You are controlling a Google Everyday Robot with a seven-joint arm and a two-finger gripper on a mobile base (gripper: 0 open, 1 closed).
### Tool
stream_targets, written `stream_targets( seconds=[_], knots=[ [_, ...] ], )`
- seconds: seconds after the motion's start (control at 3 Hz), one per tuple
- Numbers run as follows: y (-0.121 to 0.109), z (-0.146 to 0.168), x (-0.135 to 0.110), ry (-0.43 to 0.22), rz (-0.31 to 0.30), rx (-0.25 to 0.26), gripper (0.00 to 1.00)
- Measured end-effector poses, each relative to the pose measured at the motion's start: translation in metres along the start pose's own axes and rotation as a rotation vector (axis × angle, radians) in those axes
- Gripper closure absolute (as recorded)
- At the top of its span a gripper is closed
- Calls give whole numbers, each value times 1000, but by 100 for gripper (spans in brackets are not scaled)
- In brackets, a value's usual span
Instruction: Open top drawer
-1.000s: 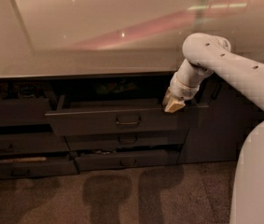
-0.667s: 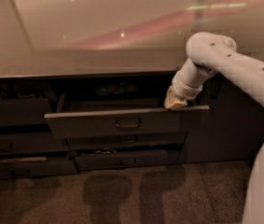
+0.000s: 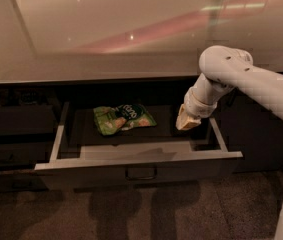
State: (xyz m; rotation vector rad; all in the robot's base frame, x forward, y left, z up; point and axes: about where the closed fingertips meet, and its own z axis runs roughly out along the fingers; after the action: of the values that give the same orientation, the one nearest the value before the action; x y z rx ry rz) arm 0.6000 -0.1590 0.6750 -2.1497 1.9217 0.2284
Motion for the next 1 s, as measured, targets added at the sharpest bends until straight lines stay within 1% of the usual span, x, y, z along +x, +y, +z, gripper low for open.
stream_targets(
  seconds=[0.33,0.67,1.0],
  knots=[
    [0,0,0,0,0,0,100],
    [4,7,-6,-11,-12,-11,100],
    [21,21,-24,-8,-60,6,100]
  ],
)
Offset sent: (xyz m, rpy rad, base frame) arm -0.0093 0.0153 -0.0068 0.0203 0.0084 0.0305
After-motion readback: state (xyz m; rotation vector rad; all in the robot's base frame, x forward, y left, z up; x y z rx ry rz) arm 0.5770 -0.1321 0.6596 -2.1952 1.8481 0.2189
